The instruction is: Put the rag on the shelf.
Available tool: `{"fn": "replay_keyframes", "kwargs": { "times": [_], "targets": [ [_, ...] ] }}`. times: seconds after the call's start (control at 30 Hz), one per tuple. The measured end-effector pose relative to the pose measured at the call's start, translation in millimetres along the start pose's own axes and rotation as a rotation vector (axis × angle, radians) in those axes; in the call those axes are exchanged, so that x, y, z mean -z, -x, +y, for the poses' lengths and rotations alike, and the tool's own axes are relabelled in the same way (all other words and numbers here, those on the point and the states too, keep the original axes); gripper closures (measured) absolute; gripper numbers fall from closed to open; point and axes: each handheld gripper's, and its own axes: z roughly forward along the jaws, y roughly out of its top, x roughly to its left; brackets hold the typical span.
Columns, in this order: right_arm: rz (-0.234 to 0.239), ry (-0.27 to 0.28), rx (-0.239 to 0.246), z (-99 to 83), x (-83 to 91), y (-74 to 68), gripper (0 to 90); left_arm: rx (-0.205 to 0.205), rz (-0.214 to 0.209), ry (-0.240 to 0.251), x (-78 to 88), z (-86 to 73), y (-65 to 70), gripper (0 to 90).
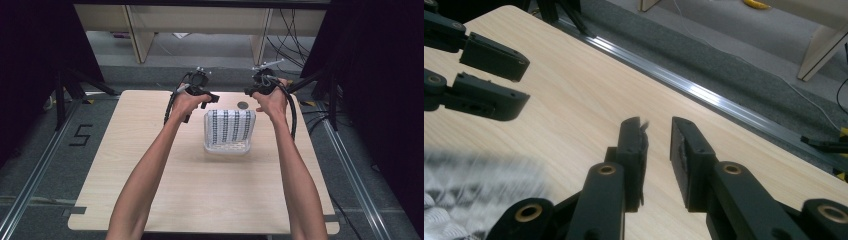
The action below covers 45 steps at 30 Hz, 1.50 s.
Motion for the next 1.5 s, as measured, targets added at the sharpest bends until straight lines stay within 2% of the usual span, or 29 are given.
{"fn": "replay_keyframes", "kwargs": {
  "times": [0.03,0.1,0.13,0.17,0.23,0.33,0.47,0.53,0.6,0.63,0.67,0.77,0.83,0.93,1.0,1.2,1.23,1.27,1.33,1.37,1.5],
  "targets": [
    [0.007,0.003,0.011,0.2,0.3,0.3,75.6,0.008,-0.002,-0.001,-0.6,-0.5,0.2,47.0],
    [0.004,0.004,0.003,0.4,1.1,-2.4,75.6,0.015,-0.009,-0.035,-1.4,-1.0,-0.5,38.4],
    [0.006,0.006,0.014,0.6,1.0,-2.8,75.6,0.014,0.000,-0.036,-1.6,-1.2,-1.3,35.3],
    [0.005,0.020,0.004,0.4,0.3,-5.1,75.3,0.015,0.003,-0.034,-1.1,-1.2,-1.8,33.7],
    [0.010,0.013,0.014,1.4,2.2,-6.0,75.2,0.019,0.005,-0.032,0.1,-0.9,-3.3,32.2],
    [0.019,0.024,0.033,3.0,4.6,-7.9,74.8,0.028,0.015,-0.013,3.6,-0.3,-4.6,31.2],
    [0.021,0.048,0.015,3.0,7.1,-10.5,72.8,0.033,0.007,0.005,10.6,1.1,-6.9,30.2],
    [0.024,0.035,0.021,2.3,8.6,-10.0,70.6,0.042,-0.002,0.018,14.5,1.5,-8.1,30.0],
    [0.009,0.040,0.021,1.3,11.8,-10.0,69.8,0.034,0.001,0.023,18.7,1.8,-9.7,30.0],
    [0.011,0.042,0.022,0.9,13.0,-9.7,68.5,0.035,0.005,0.026,20.6,1.8,-10.6,30.0],
    [0.011,0.055,-0.001,0.2,12.9,-10.4,66.9,0.035,0.007,0.025,22.8,1.9,-11.9,29.9],
    [0.009,0.049,0.000,-1.1,16.7,-10.1,62.4,0.041,0.016,0.038,28.4,1.7,-14.1,29.6],
    [0.017,0.053,-0.007,-2.4,19.6,-9.8,59.2,0.036,0.021,0.046,32.5,1.7,-13.6,29.4],
    [0.008,0.075,0.012,-5.3,24.7,-9.6,55.2,0.031,0.021,0.059,39.1,1.9,-12.2,29.1],
    [0.010,0.064,0.011,-7.0,30.9,-9.9,53.0,0.027,0.018,0.064,44.2,2.0,-11.8,28.9],
    [0.002,0.090,0.033,-11.7,44.8,-12.6,49.9,0.027,0.033,0.085,57.4,2.0,-10.7,28.2],
    [0.000,0.109,0.019,-12.1,45.0,-14.2,49.8,0.023,0.027,0.086,59.5,1.8,-10.1,28.3],
    [0.007,0.100,0.037,-12.4,47.3,-13.9,49.1,0.020,0.018,0.090,61.7,1.7,-9.0,28.3],
    [0.011,0.100,0.022,-13.6,50.5,-17.6,47.1,0.023,-0.006,0.112,67.1,1.2,-6.4,28.3],
    [0.008,0.112,0.038,-14.6,51.1,-18.3,46.6,0.016,-0.014,0.119,69.9,0.7,-4.7,28.2],
    [0.025,0.114,0.037,-18.8,55.9,-23.8,45.2,-0.007,-0.008,0.140,80.2,-4.4,1.0,28.1]
  ]
}}
